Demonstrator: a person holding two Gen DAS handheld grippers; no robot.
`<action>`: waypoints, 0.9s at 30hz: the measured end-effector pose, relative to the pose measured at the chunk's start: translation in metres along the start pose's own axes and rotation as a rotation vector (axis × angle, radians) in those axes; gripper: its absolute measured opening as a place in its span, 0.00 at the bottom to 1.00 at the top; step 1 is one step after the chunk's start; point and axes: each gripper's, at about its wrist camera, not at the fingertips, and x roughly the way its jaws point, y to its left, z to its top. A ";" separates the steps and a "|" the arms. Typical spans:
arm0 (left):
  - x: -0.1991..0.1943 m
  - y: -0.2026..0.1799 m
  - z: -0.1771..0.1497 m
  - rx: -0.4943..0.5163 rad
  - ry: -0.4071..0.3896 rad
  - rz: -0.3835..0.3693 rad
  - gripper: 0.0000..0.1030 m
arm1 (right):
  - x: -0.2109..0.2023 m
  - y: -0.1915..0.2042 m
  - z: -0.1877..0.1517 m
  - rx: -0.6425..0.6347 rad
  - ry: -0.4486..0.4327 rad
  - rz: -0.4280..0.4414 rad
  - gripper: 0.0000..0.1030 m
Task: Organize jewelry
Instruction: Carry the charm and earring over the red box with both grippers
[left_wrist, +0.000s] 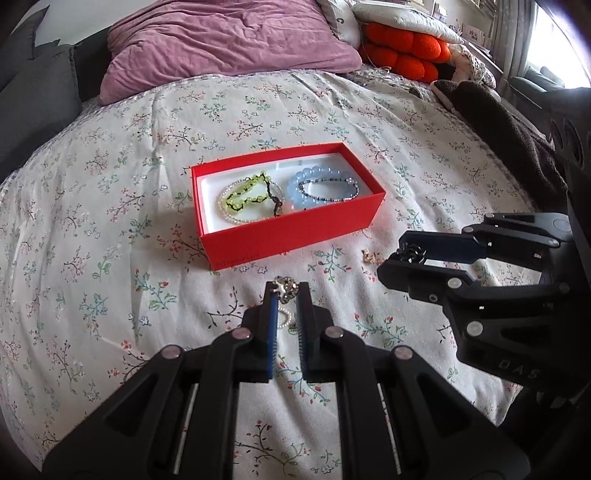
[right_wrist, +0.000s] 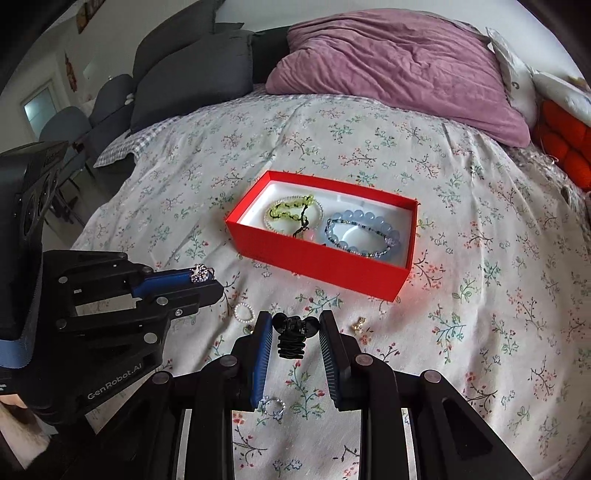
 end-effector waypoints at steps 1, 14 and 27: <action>-0.001 0.000 0.003 0.002 -0.005 -0.001 0.11 | -0.002 -0.001 0.003 0.007 -0.006 0.001 0.26; 0.019 0.013 0.037 -0.074 -0.056 0.030 0.11 | -0.010 -0.015 0.041 0.082 -0.086 -0.010 0.26; 0.043 0.038 0.052 -0.196 -0.094 0.057 0.11 | 0.013 -0.037 0.064 0.094 -0.131 -0.051 0.26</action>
